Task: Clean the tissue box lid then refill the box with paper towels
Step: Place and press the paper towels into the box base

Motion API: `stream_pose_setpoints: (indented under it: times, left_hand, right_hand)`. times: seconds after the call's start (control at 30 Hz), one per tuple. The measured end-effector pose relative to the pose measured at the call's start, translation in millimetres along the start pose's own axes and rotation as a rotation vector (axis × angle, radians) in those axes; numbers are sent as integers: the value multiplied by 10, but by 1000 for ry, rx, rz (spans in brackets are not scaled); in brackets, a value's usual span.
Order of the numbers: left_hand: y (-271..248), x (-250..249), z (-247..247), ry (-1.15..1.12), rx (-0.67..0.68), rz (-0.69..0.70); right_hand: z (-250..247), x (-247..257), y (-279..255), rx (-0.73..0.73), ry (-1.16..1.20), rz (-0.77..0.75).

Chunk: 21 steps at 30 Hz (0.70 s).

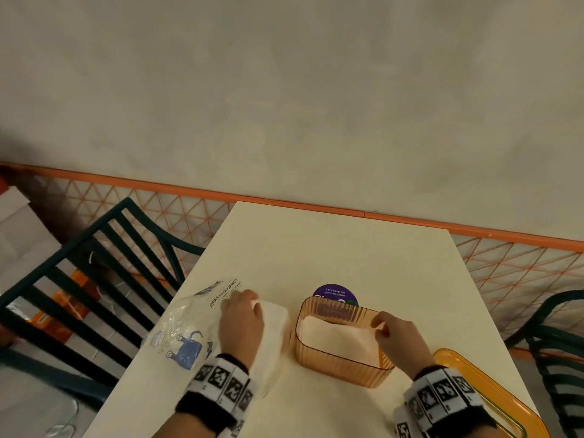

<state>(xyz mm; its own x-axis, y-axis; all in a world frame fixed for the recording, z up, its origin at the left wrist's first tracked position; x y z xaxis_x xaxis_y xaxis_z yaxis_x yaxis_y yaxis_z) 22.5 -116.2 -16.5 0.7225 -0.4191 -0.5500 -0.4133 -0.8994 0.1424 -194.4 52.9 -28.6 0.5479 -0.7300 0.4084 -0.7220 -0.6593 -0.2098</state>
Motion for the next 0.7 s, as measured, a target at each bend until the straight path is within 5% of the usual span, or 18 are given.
stream_pose_setpoints:
  times: [0.13,0.27,0.7]
  left_hand:
    - [-72,416,-60,155,205,-286]
    - [-133,550,60,226,342,-328]
    - [-186,444,93,335,163,-179]
  right_hand:
    - [70,-126,-146,-90,91,117]
    - [188,-154,-195,-15,143,230]
    - [305,-150,-171,5,104,292]
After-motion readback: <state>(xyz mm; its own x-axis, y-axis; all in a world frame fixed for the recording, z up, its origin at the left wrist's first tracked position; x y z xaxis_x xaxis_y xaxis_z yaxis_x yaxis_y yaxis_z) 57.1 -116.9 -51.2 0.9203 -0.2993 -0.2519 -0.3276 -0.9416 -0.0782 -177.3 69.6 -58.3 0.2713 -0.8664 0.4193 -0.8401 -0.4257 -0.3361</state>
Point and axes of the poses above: each hand's wrist, its own y-axis towards the middle knuckle, its own z-axis out of the palm, x = y × z, the point moved 1 cm from there along y, towards the middle knuckle, and after that the axes turned 4 degrees about z, right-handed, at the moved point
